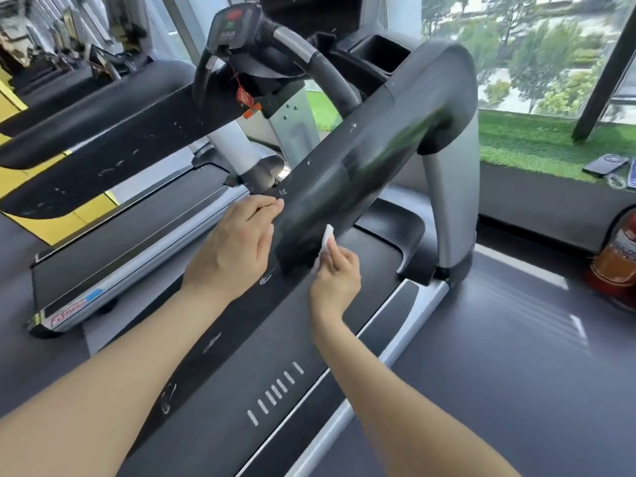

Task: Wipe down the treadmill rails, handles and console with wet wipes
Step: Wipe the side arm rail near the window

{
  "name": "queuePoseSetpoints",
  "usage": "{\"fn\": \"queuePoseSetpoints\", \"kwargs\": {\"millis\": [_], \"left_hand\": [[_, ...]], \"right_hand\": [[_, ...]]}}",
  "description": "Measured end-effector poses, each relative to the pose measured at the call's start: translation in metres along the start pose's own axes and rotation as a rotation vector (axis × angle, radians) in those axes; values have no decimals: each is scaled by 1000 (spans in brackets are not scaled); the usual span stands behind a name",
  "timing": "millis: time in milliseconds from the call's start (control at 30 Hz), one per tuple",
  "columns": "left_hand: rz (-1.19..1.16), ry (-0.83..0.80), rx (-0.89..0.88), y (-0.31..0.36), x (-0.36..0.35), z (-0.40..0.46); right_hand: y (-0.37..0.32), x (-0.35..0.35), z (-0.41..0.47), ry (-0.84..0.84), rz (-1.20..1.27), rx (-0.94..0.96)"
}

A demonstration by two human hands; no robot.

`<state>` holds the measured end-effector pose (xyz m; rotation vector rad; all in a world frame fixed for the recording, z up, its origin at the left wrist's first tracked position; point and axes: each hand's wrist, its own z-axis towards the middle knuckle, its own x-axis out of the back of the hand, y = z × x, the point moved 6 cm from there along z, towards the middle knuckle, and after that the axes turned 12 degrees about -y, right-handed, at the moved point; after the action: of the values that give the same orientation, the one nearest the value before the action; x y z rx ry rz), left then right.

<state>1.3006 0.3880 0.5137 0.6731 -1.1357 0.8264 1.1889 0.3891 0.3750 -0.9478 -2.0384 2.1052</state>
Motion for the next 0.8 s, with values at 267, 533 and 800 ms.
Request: {"fn": "queuePoseSetpoints", "kwargs": {"millis": [267,533,800], "left_hand": [[14,-12,14,1,0,1],[37,-27,15,1,1,3],[36,-21,-4,0,2,4]], "right_hand": [[33,5,9,35,56,-311],[4,20,77,101,35,-237],[-47,12,99,15,53,84]]}}
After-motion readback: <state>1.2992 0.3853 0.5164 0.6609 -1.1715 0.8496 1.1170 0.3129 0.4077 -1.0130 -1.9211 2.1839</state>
